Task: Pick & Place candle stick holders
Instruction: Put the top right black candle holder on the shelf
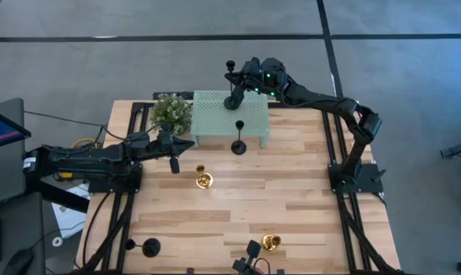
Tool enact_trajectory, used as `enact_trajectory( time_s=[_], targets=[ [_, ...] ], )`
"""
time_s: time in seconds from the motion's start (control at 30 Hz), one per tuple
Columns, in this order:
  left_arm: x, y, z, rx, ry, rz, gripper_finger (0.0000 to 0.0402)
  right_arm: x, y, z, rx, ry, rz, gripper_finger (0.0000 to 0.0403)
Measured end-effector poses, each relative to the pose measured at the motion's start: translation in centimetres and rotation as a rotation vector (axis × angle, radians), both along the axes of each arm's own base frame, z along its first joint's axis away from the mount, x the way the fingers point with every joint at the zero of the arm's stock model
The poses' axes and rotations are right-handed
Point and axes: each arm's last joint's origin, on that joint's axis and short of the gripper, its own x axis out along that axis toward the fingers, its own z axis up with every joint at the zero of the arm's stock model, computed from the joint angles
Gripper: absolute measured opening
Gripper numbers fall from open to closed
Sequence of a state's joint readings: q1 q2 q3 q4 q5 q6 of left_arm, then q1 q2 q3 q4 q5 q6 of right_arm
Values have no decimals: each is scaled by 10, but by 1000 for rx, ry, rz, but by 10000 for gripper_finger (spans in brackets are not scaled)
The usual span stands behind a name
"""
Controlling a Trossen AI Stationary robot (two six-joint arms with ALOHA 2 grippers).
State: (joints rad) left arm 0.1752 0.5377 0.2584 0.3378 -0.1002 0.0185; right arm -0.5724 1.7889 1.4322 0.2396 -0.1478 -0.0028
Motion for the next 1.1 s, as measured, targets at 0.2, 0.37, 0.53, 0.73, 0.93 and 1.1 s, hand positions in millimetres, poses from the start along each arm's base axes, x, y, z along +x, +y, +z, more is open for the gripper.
enact_trajectory(
  time_s=[0.2,0.37,0.53,0.73,0.93,1.1],
  targets=[
    [0,0,0,0,0,0,8,0,0,0,1,0,0,1],
    [0,0,0,0,0,0,8,0,0,0,3,-1,1,16],
    [0,0,0,0,0,0,8,1,1,0,2,-2,3,43],
    [0,0,0,0,0,0,8,1,1,0,2,-3,3,55],
    [0,0,0,0,0,0,8,1,1,0,0,-2,6,56],
    [0,0,0,0,0,0,8,1,1,0,-3,0,18,65]
  ],
)
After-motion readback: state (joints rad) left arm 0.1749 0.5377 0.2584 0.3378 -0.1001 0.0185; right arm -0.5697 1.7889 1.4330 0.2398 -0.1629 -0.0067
